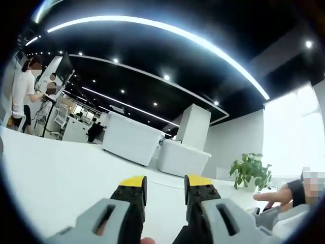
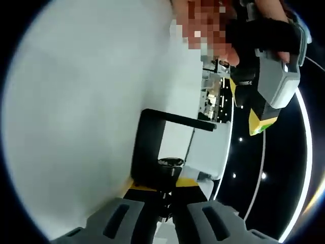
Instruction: Clamp the fixed fixture on the desktop, loosen the retaining clip, secure it to the edge of the desk, and tighten the retaining clip.
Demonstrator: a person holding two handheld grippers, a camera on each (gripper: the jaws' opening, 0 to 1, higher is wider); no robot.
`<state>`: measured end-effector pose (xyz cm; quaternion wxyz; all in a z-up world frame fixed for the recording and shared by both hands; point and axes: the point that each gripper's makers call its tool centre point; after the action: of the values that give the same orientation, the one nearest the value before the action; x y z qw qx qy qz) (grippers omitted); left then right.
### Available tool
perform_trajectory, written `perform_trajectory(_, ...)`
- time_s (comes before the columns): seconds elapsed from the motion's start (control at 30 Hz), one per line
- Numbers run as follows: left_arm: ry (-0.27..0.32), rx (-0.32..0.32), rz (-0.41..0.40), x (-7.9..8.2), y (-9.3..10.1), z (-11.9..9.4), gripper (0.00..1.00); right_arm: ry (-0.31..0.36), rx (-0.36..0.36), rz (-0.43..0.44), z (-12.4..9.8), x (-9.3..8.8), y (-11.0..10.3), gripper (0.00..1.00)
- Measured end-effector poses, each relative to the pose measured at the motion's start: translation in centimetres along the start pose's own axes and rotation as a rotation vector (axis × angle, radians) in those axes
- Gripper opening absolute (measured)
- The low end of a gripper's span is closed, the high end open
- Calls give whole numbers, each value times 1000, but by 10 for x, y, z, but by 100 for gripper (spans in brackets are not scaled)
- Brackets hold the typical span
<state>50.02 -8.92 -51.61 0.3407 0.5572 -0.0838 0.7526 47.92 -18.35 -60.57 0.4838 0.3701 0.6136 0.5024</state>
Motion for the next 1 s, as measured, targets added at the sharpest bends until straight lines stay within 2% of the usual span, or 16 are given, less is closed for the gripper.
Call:
perform_trajectory(0.1,-1,0,-1,0,0,0,31,-1,-6,-3,1,1,0,8)
perform_trajectory(0.17,0,1,-4,0,0,0,31,26,-65,1,1,4,5,6)
perform_trajectory(0.2,1,2,-7,0,-1,0,31,22,-34,8,0,2,0,6)
perform_trajectory(0.3,4,5,-11,0,-1,0,31,-16,-51,155,3,1,1,4)
perform_trajectory(0.57,-6,13,-11,-2,-3,1,31,5,-50,208,9,0,1,3)
perform_trajectory(0.73,-8,17,-4,-3,-4,1,31,25,-37,260,8,6,0,3)
perform_trajectory(0.8,-8,16,-4,-3,-4,1,30,28,-29,303,5,10,0,3)
perform_trajectory(0.93,-3,17,-8,-2,-4,1,30,27,-29,446,14,10,1,3)
perform_trajectory(1.0,-1,19,-11,-1,-5,1,30,33,-28,474,15,9,4,3)
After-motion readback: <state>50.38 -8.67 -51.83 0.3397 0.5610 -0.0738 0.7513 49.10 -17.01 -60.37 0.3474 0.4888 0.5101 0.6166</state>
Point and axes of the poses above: the point that each gripper's makers call its tool centre point, and the gripper's own axes: z roughly forward along the fingers, y roughly to its right, x roughly out of its top, and after that the axes turned 15 degrees about -x, right-handed
